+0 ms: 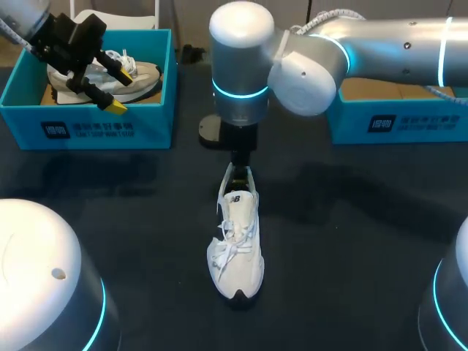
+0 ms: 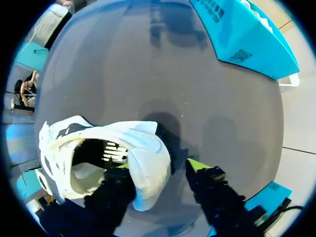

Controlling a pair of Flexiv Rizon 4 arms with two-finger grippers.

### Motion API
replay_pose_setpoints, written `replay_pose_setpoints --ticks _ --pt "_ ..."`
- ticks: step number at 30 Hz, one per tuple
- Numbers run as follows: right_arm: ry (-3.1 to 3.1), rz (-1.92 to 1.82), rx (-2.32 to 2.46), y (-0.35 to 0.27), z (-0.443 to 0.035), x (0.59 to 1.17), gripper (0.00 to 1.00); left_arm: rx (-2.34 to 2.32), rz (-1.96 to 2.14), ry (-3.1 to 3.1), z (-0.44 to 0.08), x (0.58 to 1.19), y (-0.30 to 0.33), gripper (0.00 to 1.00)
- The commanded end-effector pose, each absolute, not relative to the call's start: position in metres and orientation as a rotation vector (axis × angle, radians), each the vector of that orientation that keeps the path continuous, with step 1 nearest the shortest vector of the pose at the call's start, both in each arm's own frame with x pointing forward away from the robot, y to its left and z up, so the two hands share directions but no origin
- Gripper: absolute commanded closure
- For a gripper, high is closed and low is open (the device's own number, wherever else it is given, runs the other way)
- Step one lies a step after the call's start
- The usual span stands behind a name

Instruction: Take the shoe out of the shoebox, open the shoe tongue, remove and reinsert the insole, then place the shoe into the shoebox

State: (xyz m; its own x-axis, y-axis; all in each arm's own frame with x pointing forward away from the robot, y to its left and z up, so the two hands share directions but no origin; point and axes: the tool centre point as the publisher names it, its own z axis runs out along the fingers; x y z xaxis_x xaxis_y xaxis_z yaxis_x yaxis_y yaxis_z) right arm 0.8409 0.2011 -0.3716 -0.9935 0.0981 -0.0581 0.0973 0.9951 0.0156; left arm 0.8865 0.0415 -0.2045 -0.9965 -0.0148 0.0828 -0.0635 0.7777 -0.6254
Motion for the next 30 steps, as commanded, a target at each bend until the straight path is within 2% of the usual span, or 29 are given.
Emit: replay_pose_setpoints --ticks 1,6,10,12,14,15,16,24,30 --pt "3.079 0.030 0.160 0.204 -0.373 0.842 0.52 0.062 1.018 -2.892 -0.204 0.887 0.042 0.00" --pt "3.081 0.028 0.168 0.210 -0.373 0.840 0.51 0.062 1.018 -2.892 -0.204 0.887 0.042 0.00" --pt "3.076 0.027 0.175 0.214 -0.373 0.839 0.57 0.062 1.018 -2.892 -0.204 0.887 0.042 0.00" --pt "3.077 0.019 0.176 0.214 -0.374 0.838 0.65 0.062 1.018 -2.892 -0.204 0.887 0.042 0.00" --pt "3.077 0.016 0.177 0.215 -0.374 0.838 0.80 0.062 1.018 -2.892 -0.204 0.887 0.042 0.00" --pt "3.077 0.013 0.181 0.215 -0.375 0.838 0.93 0.062 1.018 -2.892 -0.204 0.887 0.042 0.00" --pt "3.075 0.009 0.184 0.215 -0.375 0.838 1.00 0.062 1.018 -2.892 -0.204 0.887 0.042 0.00" --pt "3.047 0.014 0.234 0.213 -0.365 0.841 1.00 0.062 1.018 -2.892 -0.204 0.887 0.042 0.00" --pt "3.037 0.032 0.261 0.206 -0.340 0.845 1.00 0.062 1.018 -2.892 -0.204 0.887 0.042 0.00"
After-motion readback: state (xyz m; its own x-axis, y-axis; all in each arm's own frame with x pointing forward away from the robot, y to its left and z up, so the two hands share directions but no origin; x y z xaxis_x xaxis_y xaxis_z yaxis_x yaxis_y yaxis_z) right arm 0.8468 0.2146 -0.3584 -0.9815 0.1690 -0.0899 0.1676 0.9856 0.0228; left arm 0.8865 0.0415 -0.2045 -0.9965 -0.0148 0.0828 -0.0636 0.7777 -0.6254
